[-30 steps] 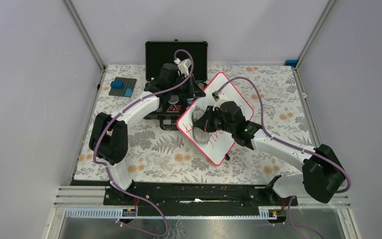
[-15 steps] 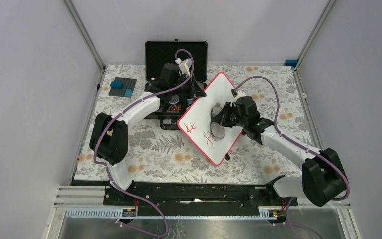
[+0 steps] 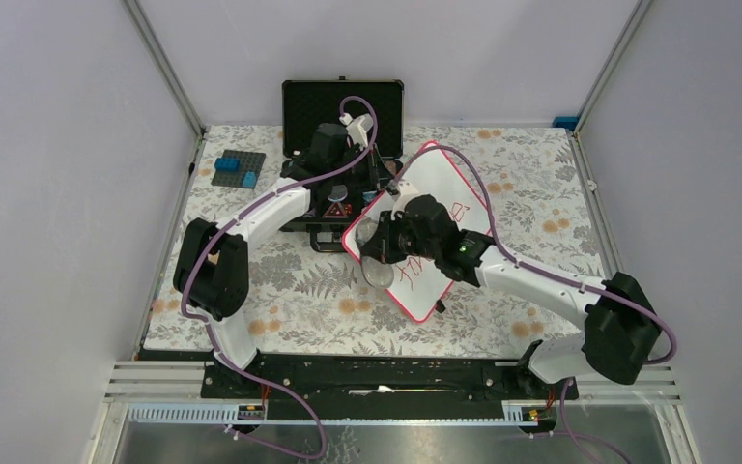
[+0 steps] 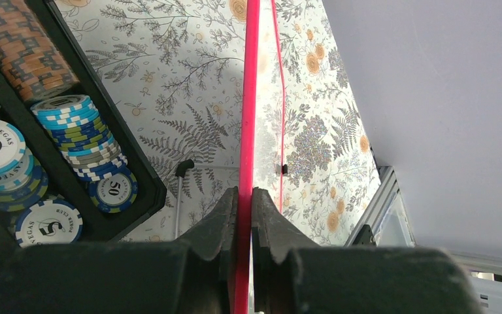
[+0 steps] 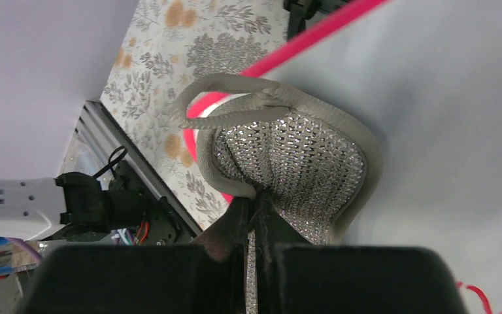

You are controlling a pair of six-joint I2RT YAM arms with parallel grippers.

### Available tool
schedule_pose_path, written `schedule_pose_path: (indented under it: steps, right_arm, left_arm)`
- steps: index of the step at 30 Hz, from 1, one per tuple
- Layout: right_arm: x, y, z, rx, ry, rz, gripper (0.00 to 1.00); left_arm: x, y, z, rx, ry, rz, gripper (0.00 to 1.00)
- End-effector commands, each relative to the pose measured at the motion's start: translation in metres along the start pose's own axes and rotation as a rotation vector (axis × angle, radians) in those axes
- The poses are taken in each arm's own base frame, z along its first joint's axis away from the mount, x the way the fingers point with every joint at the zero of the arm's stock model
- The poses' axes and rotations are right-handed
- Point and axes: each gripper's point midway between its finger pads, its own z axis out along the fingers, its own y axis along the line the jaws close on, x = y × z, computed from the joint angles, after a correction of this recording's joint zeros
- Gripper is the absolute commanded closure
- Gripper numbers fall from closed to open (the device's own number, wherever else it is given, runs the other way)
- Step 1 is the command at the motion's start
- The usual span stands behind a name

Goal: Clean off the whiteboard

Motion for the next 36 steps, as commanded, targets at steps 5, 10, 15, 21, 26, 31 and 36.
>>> schedule_pose_path:
  steps: [5,10,15,21,26,31,36]
  right_arm:
    - [-0.032,0.043,0.013,-0.106,-0.020,-0.089,1.00]
    - [0.001,0.004,0.011,0.009,0.013,-0.055,1.00]
    - [0.044,-0.047,-0.013,0.136,0.042,0.008,1.00]
    - [0.059,-0.071,-0.031,0.220,0.076,-0.009,1.00]
    - [0.016,-0.021,-0.013,0.060,0.039,-0.058,1.00]
    - [-0.038,0.036,0.010,-0.084,-0.029,-0.138,1.00]
    - [-0.078,0.055,0.017,-0.090,-0.102,-0.204,1.00]
  left_arm:
    - [0.014,-0.013,-0.006,0.019,0.046,0.021,1.00]
    - [0.012,-0.015,-0.007,0.017,0.039,0.027,1.00]
    - [0.012,-0.017,-0.008,0.025,0.041,0.023,1.00]
    - [0.011,-0.020,-0.009,0.034,0.037,0.022,1.00]
    - [0.012,-0.020,-0.010,0.029,0.036,0.021,1.00]
    - [0.011,-0.017,-0.010,0.010,0.027,0.031,1.00]
    - [0.012,-0.017,-0.009,0.001,0.025,0.034,1.00]
